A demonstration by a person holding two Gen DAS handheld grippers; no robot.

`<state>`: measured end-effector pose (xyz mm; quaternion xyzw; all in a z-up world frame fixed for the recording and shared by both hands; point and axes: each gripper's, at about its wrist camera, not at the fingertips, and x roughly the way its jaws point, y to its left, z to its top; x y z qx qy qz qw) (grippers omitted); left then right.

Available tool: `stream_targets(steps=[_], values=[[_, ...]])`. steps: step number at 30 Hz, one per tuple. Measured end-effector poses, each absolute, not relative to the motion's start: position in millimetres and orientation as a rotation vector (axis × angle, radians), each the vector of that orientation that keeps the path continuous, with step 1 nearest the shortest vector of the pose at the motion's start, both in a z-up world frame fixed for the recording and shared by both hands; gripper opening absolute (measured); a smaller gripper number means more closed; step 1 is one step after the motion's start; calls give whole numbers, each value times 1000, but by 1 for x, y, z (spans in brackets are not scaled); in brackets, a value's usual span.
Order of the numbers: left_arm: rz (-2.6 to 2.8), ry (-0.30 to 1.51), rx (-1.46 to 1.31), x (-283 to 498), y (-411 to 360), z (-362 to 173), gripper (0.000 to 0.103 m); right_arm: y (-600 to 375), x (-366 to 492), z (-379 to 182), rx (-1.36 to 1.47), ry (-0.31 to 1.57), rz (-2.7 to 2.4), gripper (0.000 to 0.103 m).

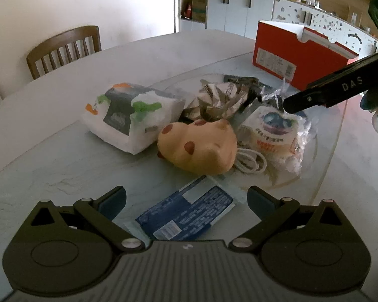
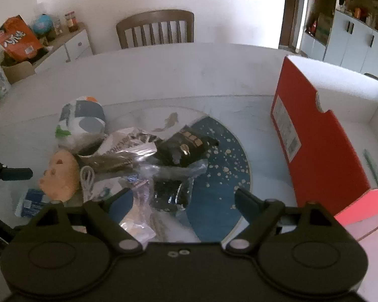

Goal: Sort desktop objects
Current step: 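Grasp the blue wrapped bar with the left tool while the right tool grasps the clear bag of black items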

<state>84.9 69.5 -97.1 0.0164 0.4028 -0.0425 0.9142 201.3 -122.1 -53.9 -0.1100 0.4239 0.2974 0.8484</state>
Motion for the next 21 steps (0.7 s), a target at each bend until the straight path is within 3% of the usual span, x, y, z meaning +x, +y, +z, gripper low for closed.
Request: stream_targets(steps=[9,21], values=[[-101,861,-13,81,70,-104,102,-122,218,-67,-225,929,595,80],[-150,901,-32,66,46,-100,102,-119,226,-71,-242,935,601,77]])
